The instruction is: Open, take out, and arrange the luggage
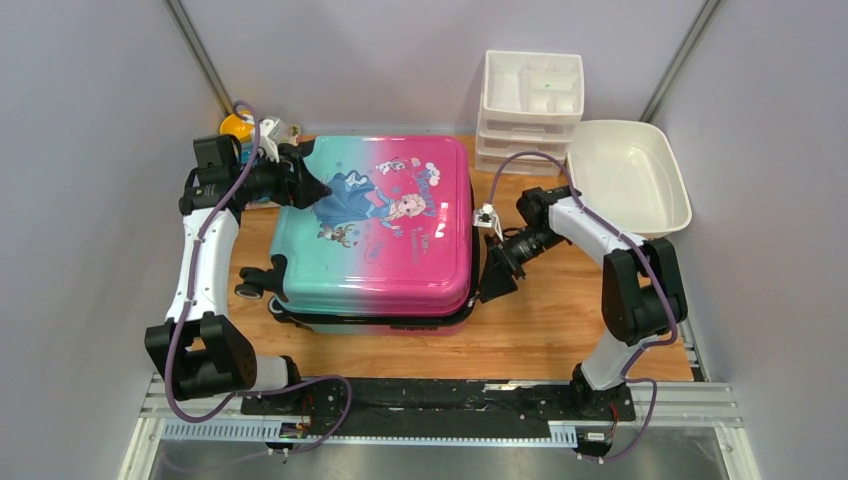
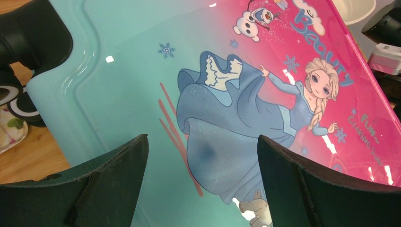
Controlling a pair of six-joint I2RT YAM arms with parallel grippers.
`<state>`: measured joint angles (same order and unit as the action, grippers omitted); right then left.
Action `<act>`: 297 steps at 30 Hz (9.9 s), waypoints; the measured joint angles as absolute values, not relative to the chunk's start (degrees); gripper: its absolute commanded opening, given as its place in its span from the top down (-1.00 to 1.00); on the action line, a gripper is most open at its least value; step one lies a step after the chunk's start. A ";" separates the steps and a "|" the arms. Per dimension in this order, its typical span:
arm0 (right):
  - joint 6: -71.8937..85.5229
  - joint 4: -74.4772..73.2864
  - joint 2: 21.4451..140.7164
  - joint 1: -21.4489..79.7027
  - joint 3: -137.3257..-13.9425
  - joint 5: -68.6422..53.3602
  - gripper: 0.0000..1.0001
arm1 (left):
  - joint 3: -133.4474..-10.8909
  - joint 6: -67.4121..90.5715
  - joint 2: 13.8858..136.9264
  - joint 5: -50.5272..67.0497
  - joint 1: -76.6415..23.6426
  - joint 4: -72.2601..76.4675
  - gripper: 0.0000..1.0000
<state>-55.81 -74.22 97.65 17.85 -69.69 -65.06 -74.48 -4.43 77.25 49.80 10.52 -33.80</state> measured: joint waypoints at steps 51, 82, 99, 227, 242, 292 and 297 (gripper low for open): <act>-29.45 -16.36 58.37 21.54 -36.34 -34.24 1.00 | -75.00 -4.47 82.13 45.01 11.35 -28.29 -0.76; -25.45 13.28 78.41 25.96 -38.92 -26.65 1.00 | -88.05 -1.54 97.19 54.74 13.47 -30.13 -0.85; -22.74 4.34 68.51 32.91 -36.45 -24.47 1.00 | -87.70 -12.91 95.09 45.93 12.34 -31.81 -0.85; -32.93 -18.04 64.12 34.59 -48.62 -40.25 -0.63 | -61.28 -3.44 72.05 49.01 36.34 -35.05 -0.80; -29.69 -5.96 73.49 43.13 -46.30 -31.40 -0.12 | -66.50 -3.09 84.40 56.18 36.51 -36.86 -0.74; -18.15 -14.90 67.85 28.58 -55.88 -20.25 -0.55 | -76.34 -12.73 70.57 50.57 42.35 -55.59 -0.86; -14.63 -20.47 78.50 22.13 -65.19 -23.20 -0.54 | -65.21 -8.91 63.90 56.71 53.47 -56.73 -0.85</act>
<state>-14.63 -20.47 78.50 22.13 -65.19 -23.20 -65.21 -8.91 63.90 56.71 53.47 -56.73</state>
